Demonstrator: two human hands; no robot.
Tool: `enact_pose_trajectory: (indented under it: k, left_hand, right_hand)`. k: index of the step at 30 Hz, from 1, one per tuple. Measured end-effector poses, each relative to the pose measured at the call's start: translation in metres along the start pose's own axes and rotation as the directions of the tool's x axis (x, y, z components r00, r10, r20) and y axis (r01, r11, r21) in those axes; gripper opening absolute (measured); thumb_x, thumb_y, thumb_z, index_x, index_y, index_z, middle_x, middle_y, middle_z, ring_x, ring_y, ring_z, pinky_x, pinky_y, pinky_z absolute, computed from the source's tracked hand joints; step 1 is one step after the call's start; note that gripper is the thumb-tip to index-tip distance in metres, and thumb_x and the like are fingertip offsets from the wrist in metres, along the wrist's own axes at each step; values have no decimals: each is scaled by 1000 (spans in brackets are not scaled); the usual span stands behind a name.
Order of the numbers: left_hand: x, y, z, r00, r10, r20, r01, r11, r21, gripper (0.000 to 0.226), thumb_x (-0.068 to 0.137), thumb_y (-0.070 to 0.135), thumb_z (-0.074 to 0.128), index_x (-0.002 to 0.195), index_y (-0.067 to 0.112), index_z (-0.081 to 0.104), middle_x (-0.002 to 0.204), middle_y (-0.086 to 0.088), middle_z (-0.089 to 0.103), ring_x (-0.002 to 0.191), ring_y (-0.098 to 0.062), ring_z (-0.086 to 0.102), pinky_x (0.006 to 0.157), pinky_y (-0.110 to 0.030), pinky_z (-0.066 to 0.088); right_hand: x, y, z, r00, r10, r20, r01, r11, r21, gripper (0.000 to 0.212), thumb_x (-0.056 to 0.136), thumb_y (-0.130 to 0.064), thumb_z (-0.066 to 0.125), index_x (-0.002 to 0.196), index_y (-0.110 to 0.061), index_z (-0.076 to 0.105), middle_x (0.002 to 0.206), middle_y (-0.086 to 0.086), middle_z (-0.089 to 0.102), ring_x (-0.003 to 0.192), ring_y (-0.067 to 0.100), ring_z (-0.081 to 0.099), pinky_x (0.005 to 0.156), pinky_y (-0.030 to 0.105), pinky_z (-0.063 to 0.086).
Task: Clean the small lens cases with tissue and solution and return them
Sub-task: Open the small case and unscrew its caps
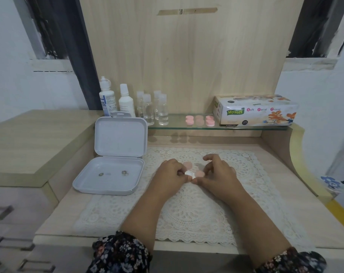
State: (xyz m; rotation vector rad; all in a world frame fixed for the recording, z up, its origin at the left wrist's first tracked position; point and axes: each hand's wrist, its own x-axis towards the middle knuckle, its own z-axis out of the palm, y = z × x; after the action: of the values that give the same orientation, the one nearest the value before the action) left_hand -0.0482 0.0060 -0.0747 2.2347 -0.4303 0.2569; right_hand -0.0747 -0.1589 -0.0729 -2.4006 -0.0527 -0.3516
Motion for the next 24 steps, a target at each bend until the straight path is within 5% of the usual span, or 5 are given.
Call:
enact_pose_trajectory:
  k: [7,10,13,17,24]
  left_hand:
    - [0,-1,0,1000,-10,4,10,1000,-9,17,75,23,77,85,12,69,85,7,55,89,-14,51,79,-27,44]
    - [1,-1,1,1000,-6,0,6,1000,-5,17,75,23,76,86,12,70,85,6,56,88,-13,51,78,-26,43]
    - [0,-2,1,1000,-4,-1,4,1000,-18,15,76,23,75,86,12,70,84,7,55,88,-13,50,78,-25,41]
    - [-1,-1,0,1000,-5,-5,5,1000,-16,16,75,24,76,85,12,70,84,6,56,89,-14,52,79,-29,45]
    - [-2,0,-1,1000,-12,-2,12,999,-38,14,76,24,75,84,14,70,83,7,55,87,-13,52,79,-28,45]
  right_hand:
    - [1,0,-2,999,-5,-47,6,1000,8,89,67,-54,79,141,-31,34,112,-14,56,114,8,41,103,34,25]
    - [0,0,-2,999,-2,-44,3,1000,26,74,73,-47,78,135,-30,40,97,-17,58,108,8,46,99,32,26]
    - [-1,0,-1,999,-53,-13,53,998,25,68,78,-40,76,136,-34,39,106,-19,59,117,7,46,98,28,19]
    - [-1,-1,-4,999,4,-50,-3,1000,24,78,70,-49,79,136,-36,40,108,-16,56,109,6,42,106,36,26]
    - [-2,-1,-4,1000,-9,-10,9,998,59,58,79,-36,76,129,-34,45,95,-20,61,99,4,49,106,43,33]
